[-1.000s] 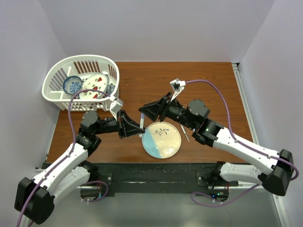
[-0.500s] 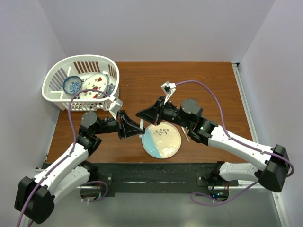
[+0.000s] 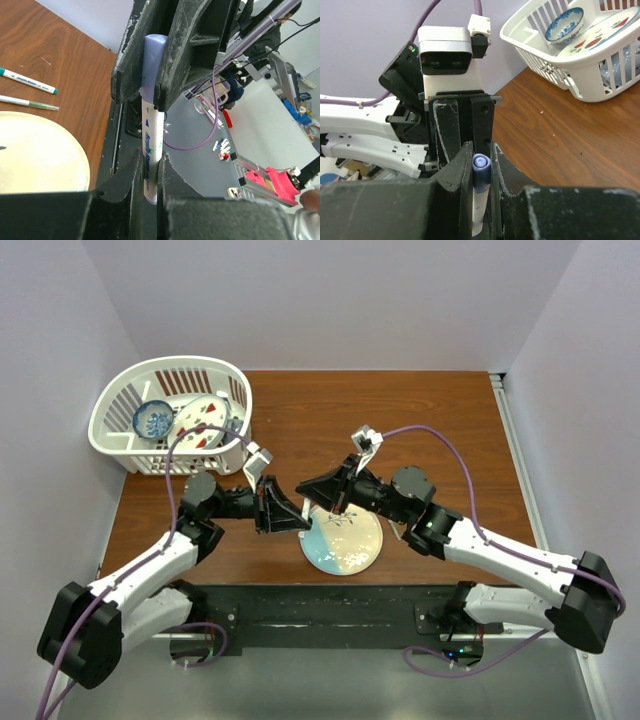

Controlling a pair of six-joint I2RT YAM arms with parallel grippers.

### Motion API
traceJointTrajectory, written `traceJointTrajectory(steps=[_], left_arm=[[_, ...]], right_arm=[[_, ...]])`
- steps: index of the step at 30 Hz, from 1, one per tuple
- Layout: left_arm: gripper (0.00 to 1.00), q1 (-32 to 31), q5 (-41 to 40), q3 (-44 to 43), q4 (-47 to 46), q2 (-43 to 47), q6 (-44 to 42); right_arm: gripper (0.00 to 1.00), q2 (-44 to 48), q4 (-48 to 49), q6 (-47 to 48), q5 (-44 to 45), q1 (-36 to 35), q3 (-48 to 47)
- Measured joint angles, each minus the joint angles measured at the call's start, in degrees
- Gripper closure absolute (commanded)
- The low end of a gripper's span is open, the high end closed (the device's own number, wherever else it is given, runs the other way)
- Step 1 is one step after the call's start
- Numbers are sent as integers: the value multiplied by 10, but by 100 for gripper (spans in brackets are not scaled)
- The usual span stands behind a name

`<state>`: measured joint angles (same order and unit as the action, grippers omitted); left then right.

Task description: Insert the pens into the pen caps

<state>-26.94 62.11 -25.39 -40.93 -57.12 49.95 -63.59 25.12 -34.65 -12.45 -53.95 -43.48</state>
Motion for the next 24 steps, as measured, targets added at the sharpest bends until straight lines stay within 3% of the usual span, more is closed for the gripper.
traceJointTrajectory(steps=[9,24], left_arm=[[100,-9,-4,-27,63,-29,-77],[100,-13,8,-56,107,-103,-121]], right_arm=[[100,25,-33,7,29,1,16],[100,31,46,-39,87,4,97]])
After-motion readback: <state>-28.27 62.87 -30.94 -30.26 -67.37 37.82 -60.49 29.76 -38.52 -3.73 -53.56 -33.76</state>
